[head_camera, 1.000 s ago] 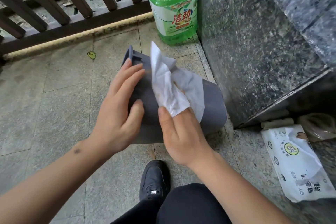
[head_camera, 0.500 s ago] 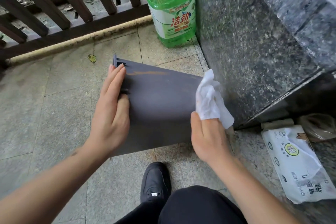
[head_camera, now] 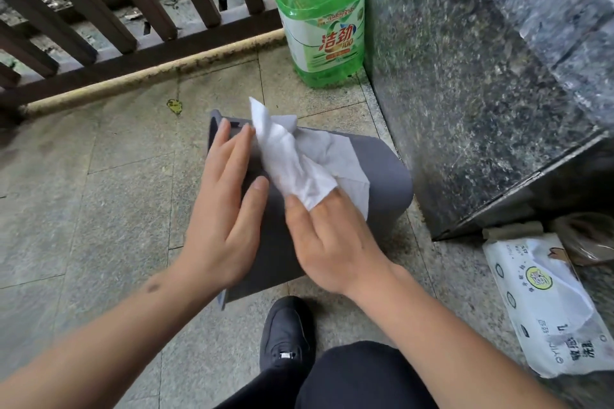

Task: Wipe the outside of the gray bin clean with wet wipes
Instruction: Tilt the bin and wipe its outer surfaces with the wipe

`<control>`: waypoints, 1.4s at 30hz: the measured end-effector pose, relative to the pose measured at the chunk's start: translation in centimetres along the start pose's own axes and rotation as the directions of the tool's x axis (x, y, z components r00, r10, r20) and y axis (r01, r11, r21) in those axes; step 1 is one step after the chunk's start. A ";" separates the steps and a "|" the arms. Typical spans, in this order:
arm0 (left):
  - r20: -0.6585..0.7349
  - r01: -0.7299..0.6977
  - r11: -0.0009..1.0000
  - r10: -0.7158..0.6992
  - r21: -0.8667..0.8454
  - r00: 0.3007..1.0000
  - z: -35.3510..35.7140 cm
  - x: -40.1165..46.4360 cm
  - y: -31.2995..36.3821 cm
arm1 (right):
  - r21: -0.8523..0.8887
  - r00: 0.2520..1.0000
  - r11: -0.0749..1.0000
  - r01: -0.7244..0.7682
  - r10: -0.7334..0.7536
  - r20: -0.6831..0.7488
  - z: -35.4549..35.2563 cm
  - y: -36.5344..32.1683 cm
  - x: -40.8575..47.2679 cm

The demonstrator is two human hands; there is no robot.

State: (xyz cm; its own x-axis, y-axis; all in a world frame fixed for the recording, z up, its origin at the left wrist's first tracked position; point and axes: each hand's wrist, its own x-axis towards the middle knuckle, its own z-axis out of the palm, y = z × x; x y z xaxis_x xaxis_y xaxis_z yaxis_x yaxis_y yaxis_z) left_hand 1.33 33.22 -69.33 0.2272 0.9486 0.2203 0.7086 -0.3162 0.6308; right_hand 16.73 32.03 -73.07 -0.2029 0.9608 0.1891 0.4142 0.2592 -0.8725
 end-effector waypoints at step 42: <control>-0.024 -0.187 0.969 0.193 0.160 0.981 1.4 -0.9 1.4 | -0.007 0.706 0.752 -0.659 0.615 -0.351 -3.4 9.1 -0.6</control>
State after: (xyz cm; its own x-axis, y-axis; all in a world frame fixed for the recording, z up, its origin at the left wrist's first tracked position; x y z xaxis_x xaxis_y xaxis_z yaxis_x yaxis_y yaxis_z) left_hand 3.06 31.99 -69.71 0.3436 0.8690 0.3562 0.7513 -0.4819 0.4509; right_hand 23.65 34.17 -79.62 0.4234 0.8722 -0.2451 0.4518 -0.4378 -0.7773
